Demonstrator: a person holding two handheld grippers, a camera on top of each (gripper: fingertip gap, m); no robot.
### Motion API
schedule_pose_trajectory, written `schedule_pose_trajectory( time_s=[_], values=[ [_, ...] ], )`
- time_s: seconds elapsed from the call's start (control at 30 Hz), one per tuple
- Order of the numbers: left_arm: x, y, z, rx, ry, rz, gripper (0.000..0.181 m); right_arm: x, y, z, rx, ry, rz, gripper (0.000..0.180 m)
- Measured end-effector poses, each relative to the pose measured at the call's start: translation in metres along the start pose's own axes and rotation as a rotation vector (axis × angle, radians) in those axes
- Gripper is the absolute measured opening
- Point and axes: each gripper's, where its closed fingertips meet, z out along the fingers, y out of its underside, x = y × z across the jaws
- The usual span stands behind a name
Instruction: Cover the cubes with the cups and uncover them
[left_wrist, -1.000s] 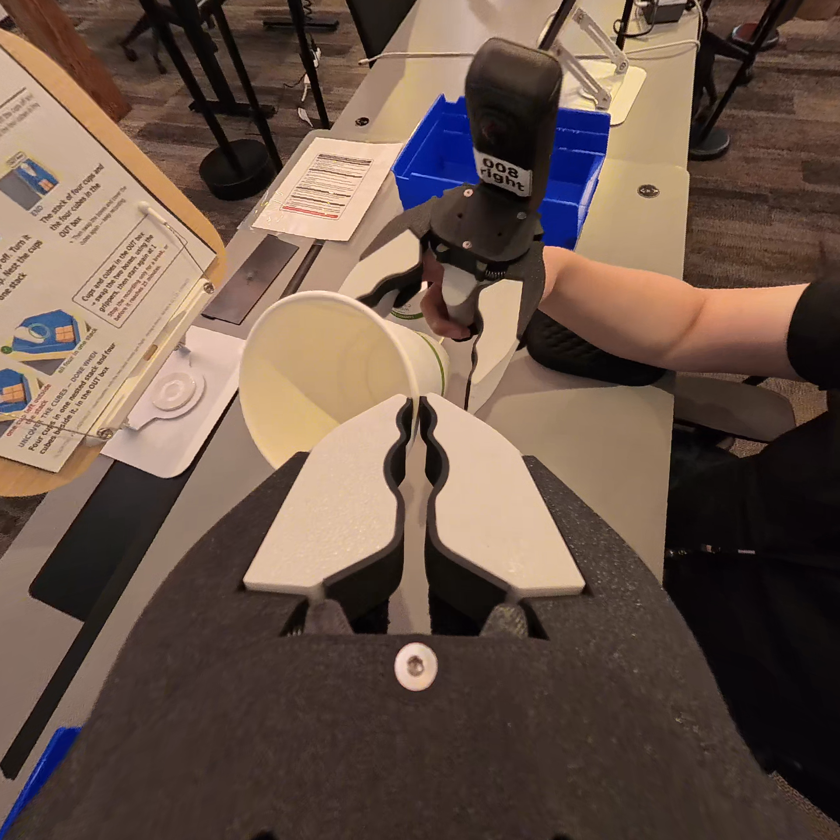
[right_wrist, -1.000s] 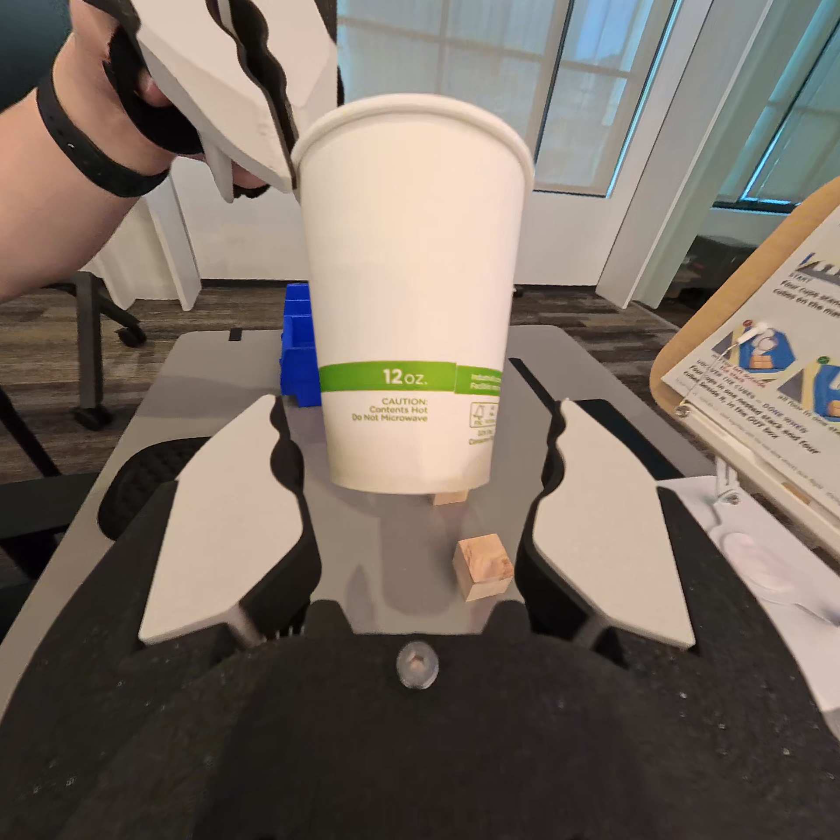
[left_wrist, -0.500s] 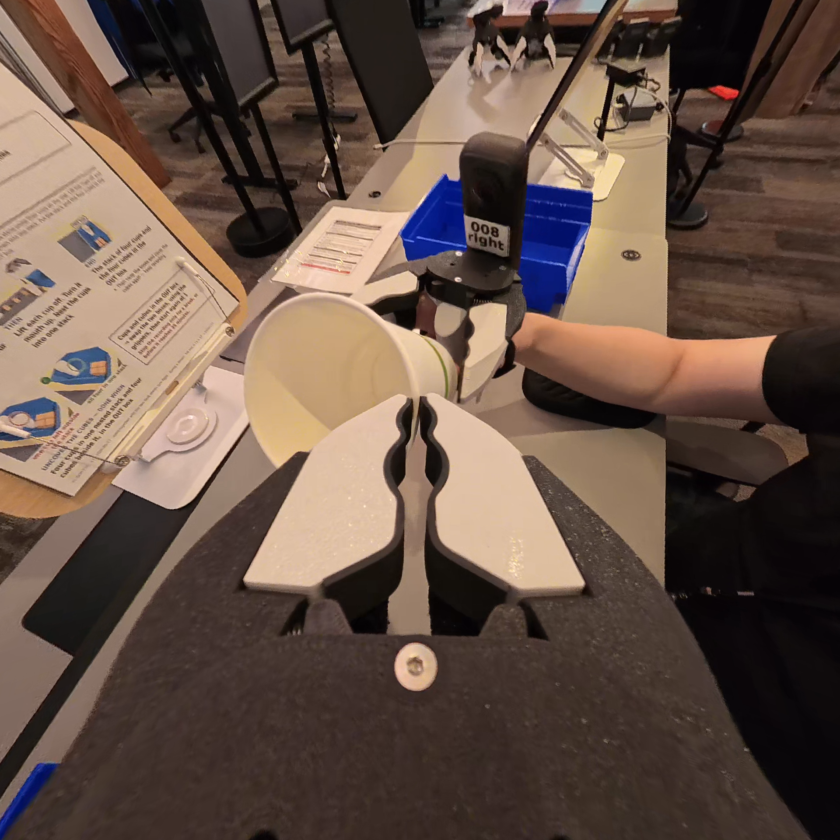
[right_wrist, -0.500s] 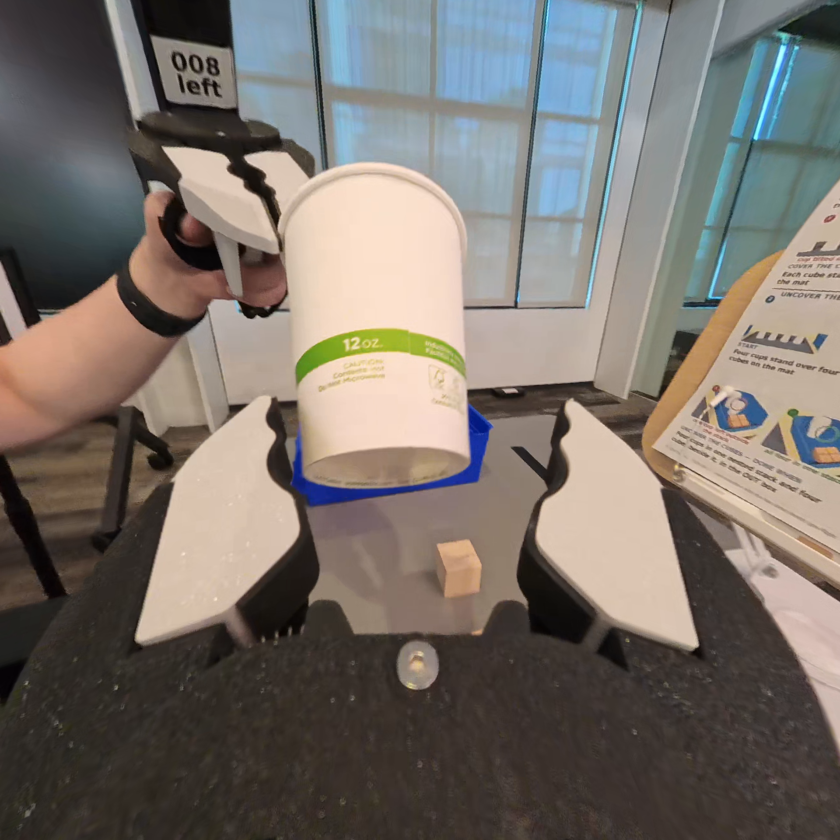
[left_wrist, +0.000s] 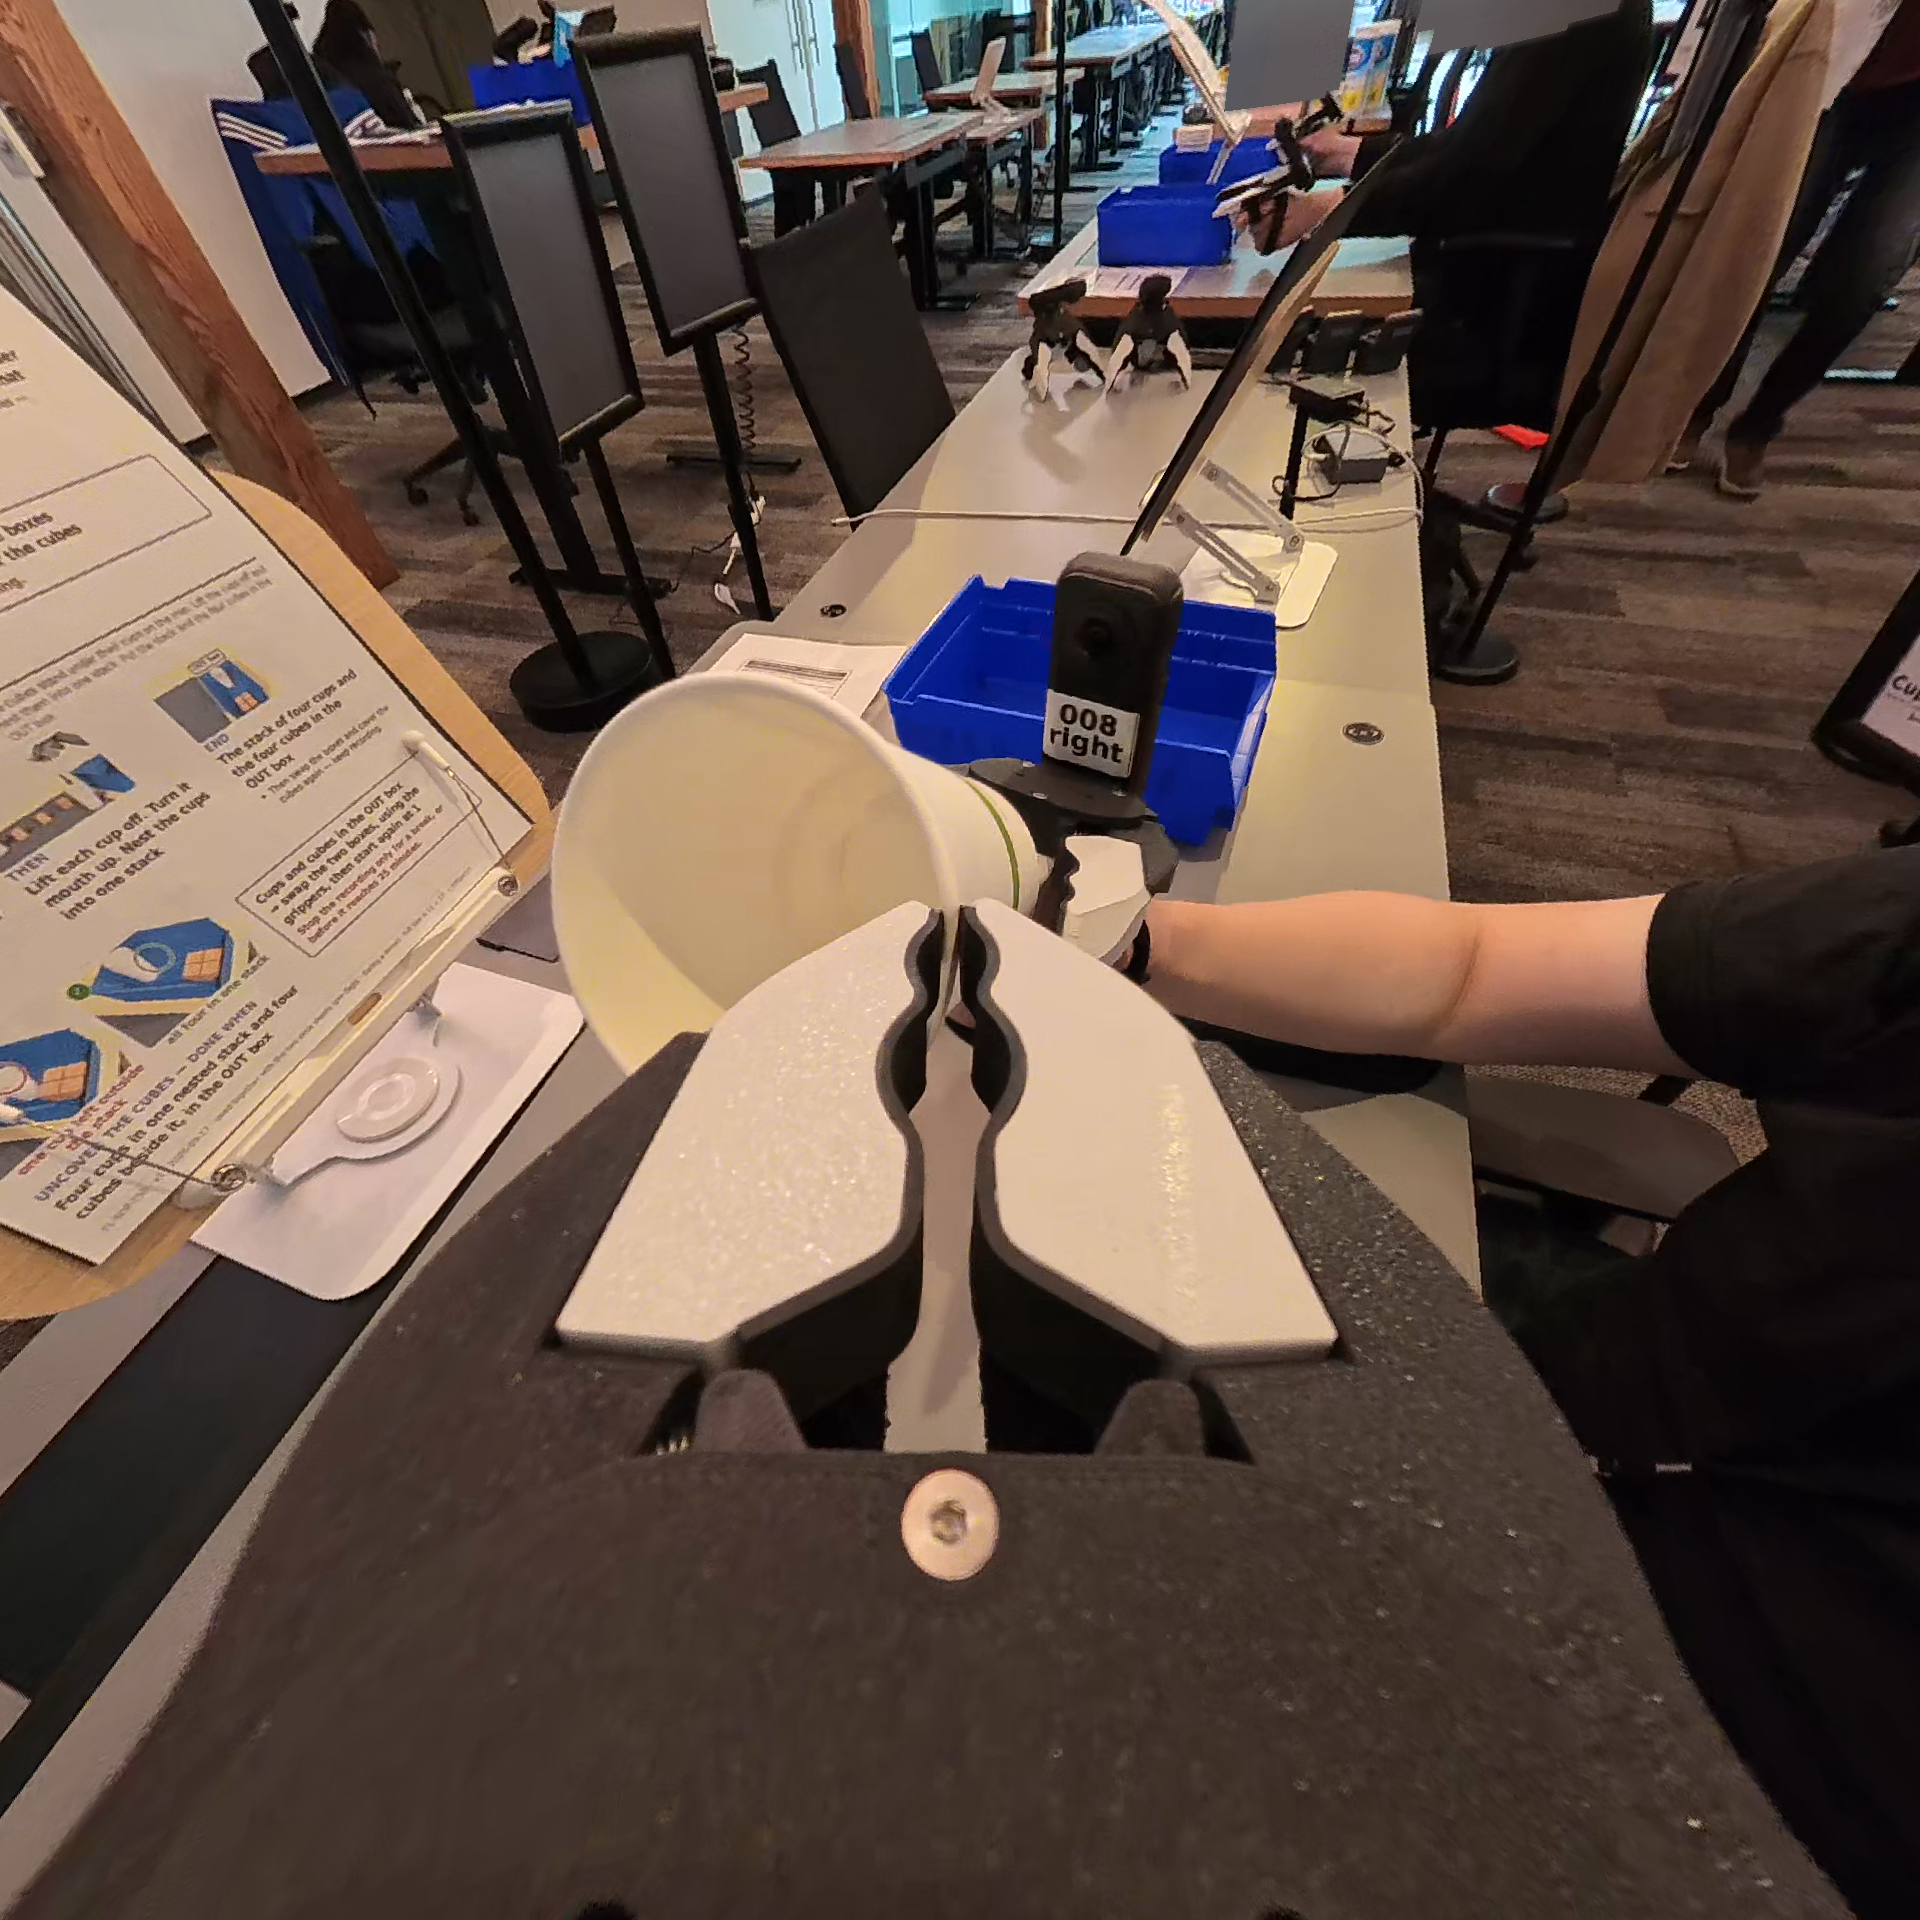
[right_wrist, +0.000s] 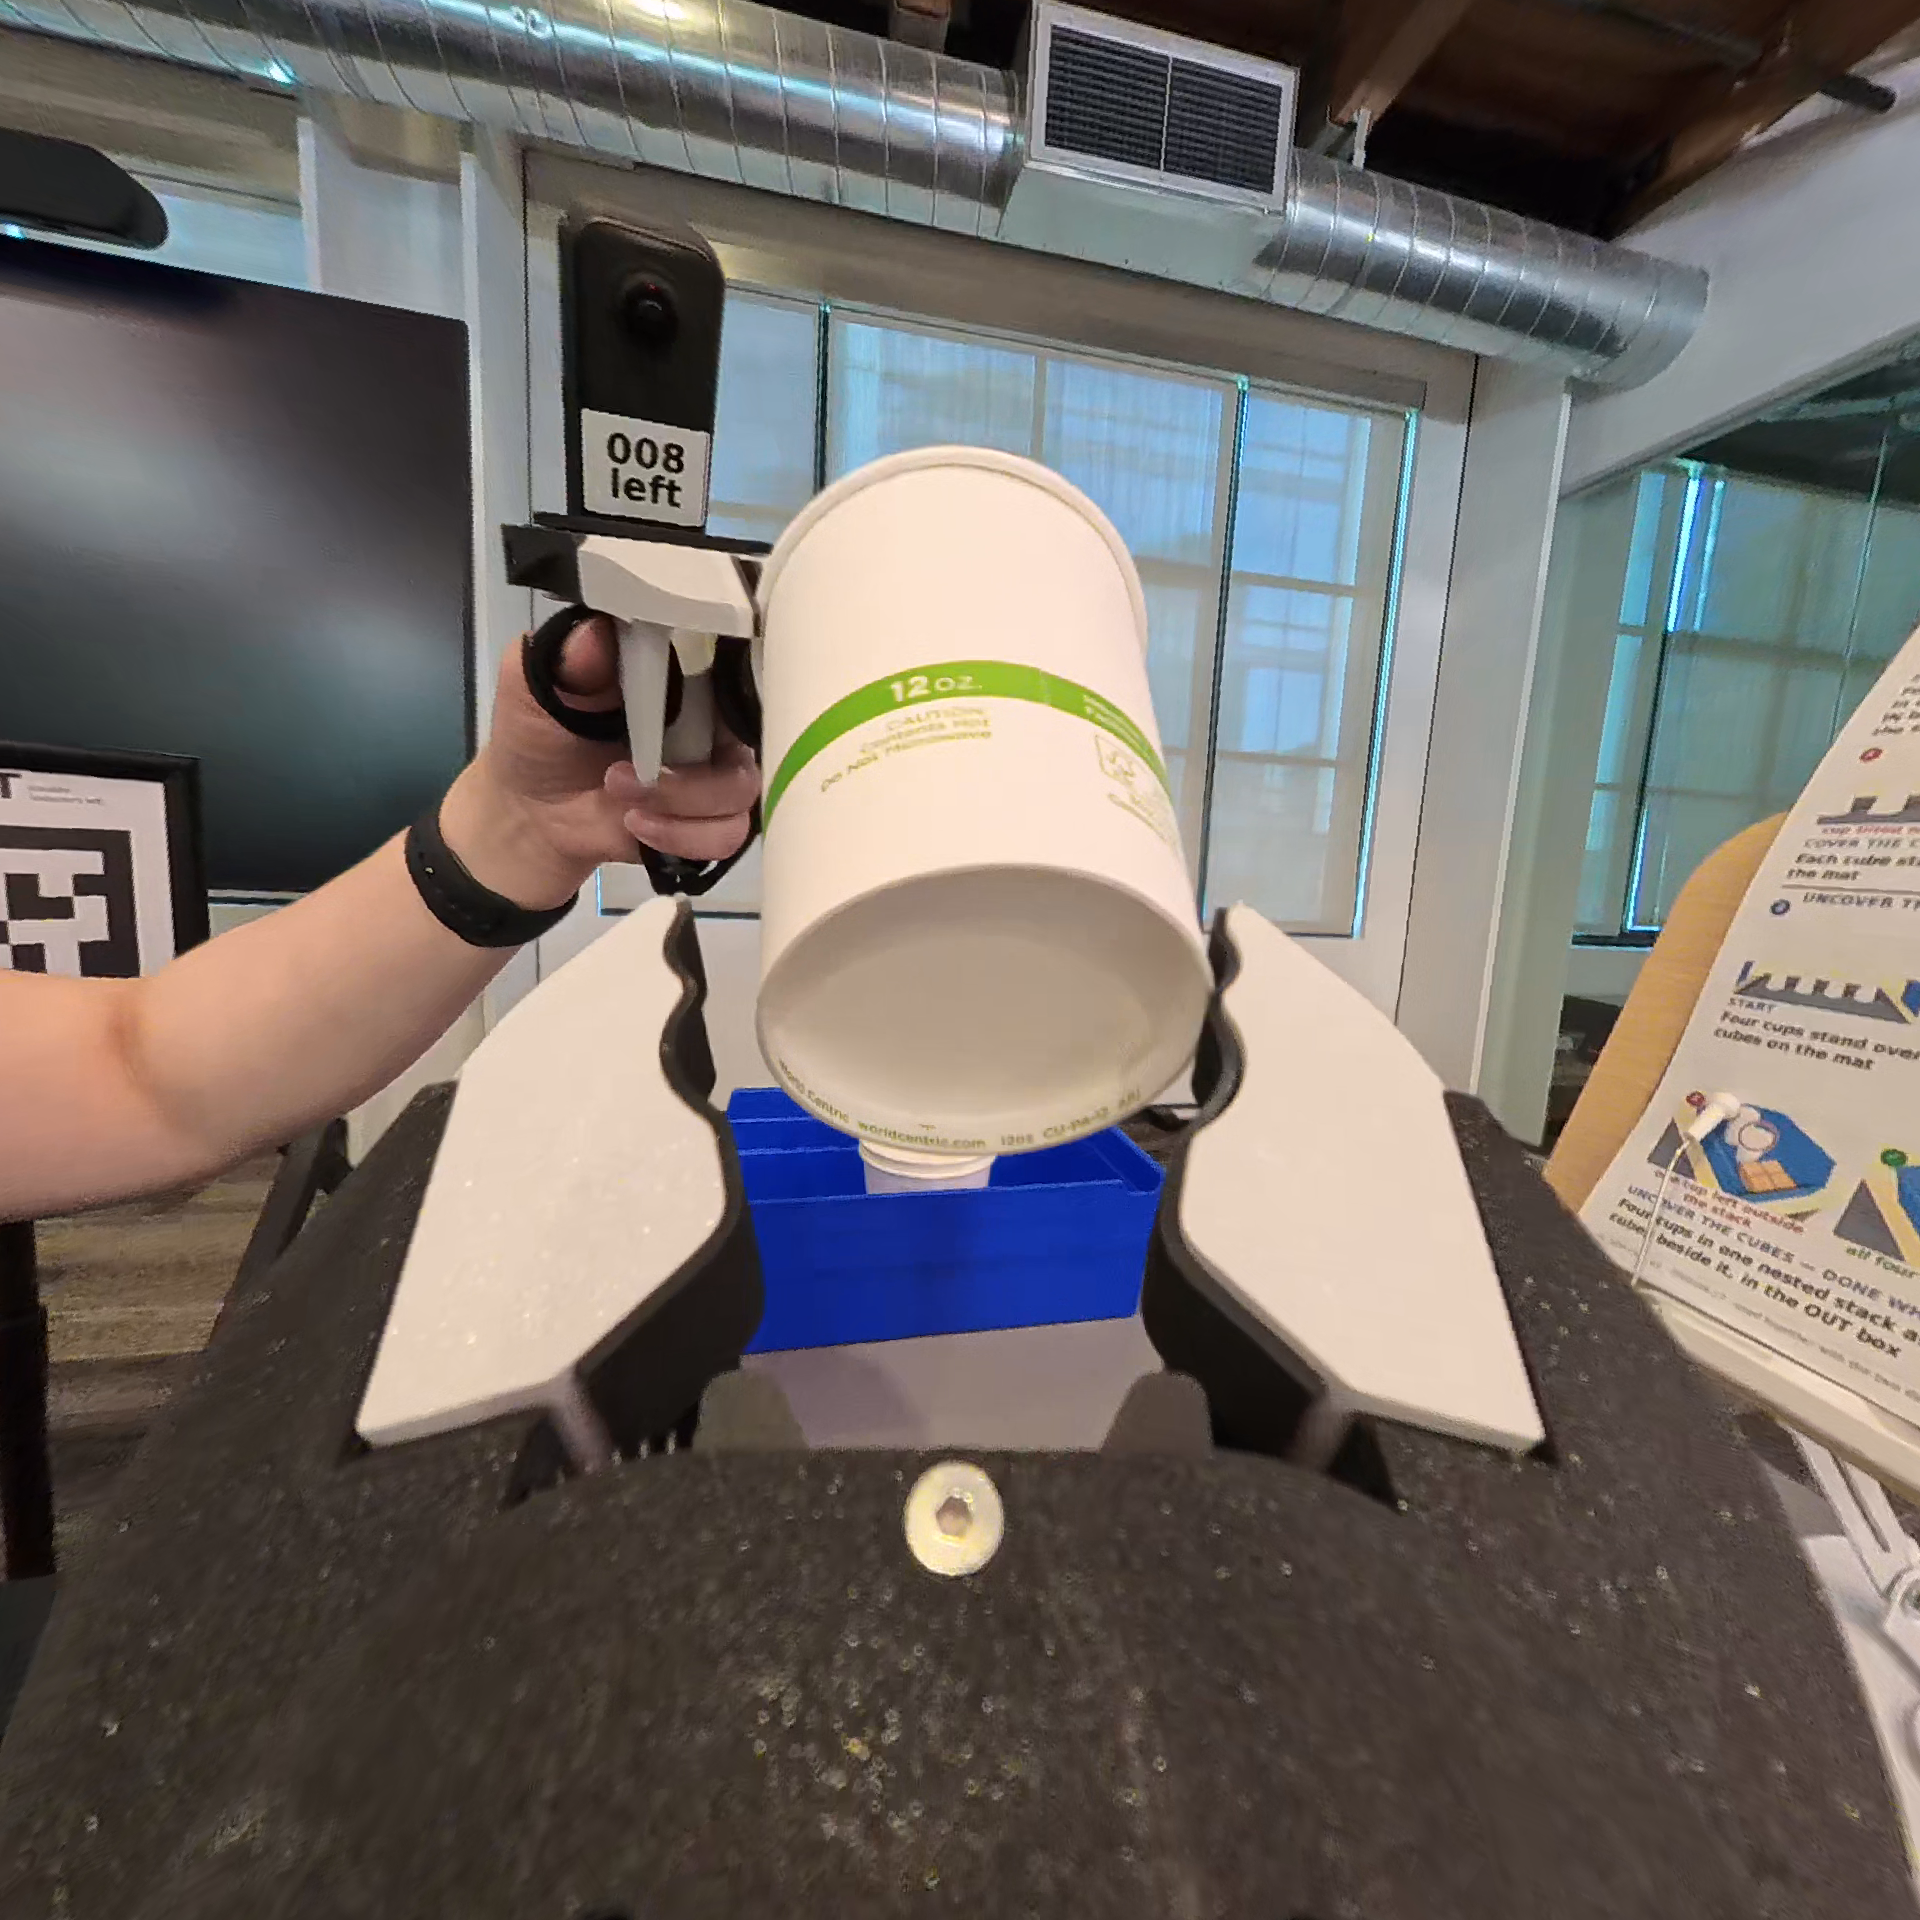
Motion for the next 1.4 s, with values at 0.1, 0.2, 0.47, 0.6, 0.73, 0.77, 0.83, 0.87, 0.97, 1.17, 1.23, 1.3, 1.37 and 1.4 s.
schedule_pose_trajectory(
  time_s=[0.1, 0.2, 0.47, 0.6, 0.73, 0.77, 0.83, 0.87, 0.97, 1.17, 1.23, 1.3, 1.37, 1.4],
  values=[
    [0.002, -0.002, 0.001, 0.021, 0.018, -0.009, 0.002, 0.000, -0.005, -0.001, 0.017, 0.012, -0.017, 0.091],
    [0.004, -0.003, 0.003, 0.032, 0.032, -0.015, 0.002, 0.005, -0.008, -0.003, 0.031, 0.038, -0.020, 0.092],
    [0.011, 0.000, 0.008, 0.023, 0.063, -0.011, 0.002, 0.001, -0.011, -0.006, 0.063, 0.029, -0.087, 0.089],
    [0.013, 0.000, 0.009, 0.024, 0.072, -0.005, 0.002, -0.001, -0.014, -0.008, 0.075, 0.020, -0.091, 0.088],
    [0.011, 0.003, 0.009, 0.012, 0.061, -0.001, 0.002, 0.000, -0.018, -0.010, 0.088, 0.026, -0.112, 0.088],
    [0.011, 0.004, 0.009, 0.011, 0.058, 0.001, 0.002, 0.000, -0.018, -0.011, 0.088, 0.025, -0.115, 0.088],
    [0.010, 0.004, 0.010, 0.013, 0.048, 0.008, 0.002, 0.001, -0.016, -0.011, 0.077, 0.025, -0.117, 0.088],
    [0.010, 0.004, 0.010, 0.017, 0.043, 0.013, 0.002, 0.001, -0.016, -0.011, 0.076, 0.028, -0.120, 0.088],
    [0.012, 0.002, 0.010, 0.029, 0.048, 0.019, 0.002, 0.000, -0.015, -0.010, 0.066, 0.021, -0.131, 0.088],
    [0.014, -0.002, 0.008, 0.042, 0.050, 0.026, 0.002, -0.004, -0.016, -0.010, 0.063, 0.001, -0.151, 0.088],
    [0.014, -0.003, 0.007, 0.045, 0.048, 0.029, 0.002, -0.006, -0.017, -0.011, 0.072, -0.007, -0.150, 0.088],
    [0.015, -0.003, 0.007, 0.051, 0.047, 0.030, 0.002, -0.006, -0.019, -0.011, 0.079, -0.003, -0.155, 0.087],
    [0.015, -0.005, 0.005, 0.066, 0.048, 0.029, 0.002, -0.006, -0.019, -0.012, 0.072, -0.003, -0.163, 0.084],
    [0.015, -0.007, 0.004, 0.077, 0.047, 0.030, 0.002, -0.004, -0.019, -0.013, 0.076, 0.001, -0.167, 0.082]
  ],
)
